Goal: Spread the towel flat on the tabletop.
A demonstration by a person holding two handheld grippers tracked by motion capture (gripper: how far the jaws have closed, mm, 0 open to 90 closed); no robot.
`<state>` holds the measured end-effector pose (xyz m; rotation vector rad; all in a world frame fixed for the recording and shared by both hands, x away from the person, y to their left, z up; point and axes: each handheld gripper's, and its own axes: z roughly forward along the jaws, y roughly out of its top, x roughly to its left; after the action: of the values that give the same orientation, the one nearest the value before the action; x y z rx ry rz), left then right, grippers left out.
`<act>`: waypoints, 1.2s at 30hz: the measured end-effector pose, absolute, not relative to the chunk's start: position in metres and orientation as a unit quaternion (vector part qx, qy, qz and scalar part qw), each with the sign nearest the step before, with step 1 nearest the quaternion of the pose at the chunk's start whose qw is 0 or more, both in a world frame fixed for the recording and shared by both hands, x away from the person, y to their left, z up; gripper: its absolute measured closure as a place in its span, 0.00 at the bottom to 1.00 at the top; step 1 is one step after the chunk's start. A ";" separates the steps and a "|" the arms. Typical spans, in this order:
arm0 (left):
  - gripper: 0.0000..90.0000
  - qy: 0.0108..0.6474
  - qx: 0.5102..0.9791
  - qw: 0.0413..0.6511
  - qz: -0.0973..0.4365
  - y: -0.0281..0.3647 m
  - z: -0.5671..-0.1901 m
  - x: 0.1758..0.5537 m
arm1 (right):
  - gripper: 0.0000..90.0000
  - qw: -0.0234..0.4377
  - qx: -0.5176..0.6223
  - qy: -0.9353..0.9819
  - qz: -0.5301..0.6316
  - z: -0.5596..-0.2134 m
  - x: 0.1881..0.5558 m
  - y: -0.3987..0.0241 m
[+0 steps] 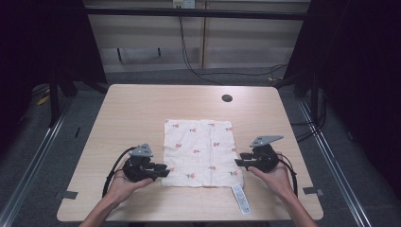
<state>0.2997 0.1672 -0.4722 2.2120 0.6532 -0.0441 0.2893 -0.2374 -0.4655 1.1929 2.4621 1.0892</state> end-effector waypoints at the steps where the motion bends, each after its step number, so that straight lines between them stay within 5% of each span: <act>1: 0.78 0.259 0.877 0.405 -0.017 0.167 -0.472 0.300 | 0.69 0.098 0.403 0.832 0.368 -0.465 0.289 -0.237; 10: 0.78 0.237 0.898 0.369 -0.019 0.154 -0.491 0.298 | 0.67 0.099 0.421 0.829 0.355 -0.490 0.300 -0.234; 15: 0.88 0.227 0.907 0.355 -0.007 0.161 -0.492 0.294 | 0.71 0.109 0.417 0.834 0.345 -0.496 0.302 -0.230; 21: 0.92 0.232 0.906 0.355 0.000 0.173 -0.492 0.288 | 0.98 0.112 0.407 0.842 0.335 -0.496 0.298 -0.226; 36: 1.00 0.218 0.917 0.333 -0.021 0.175 -0.488 0.256 | 0.99 0.086 0.385 0.855 0.338 -0.493 0.255 -0.228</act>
<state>0.2558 0.1746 -0.4878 2.3962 0.5682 -0.0560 0.2548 -0.2284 -0.4934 1.1465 2.5471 1.0065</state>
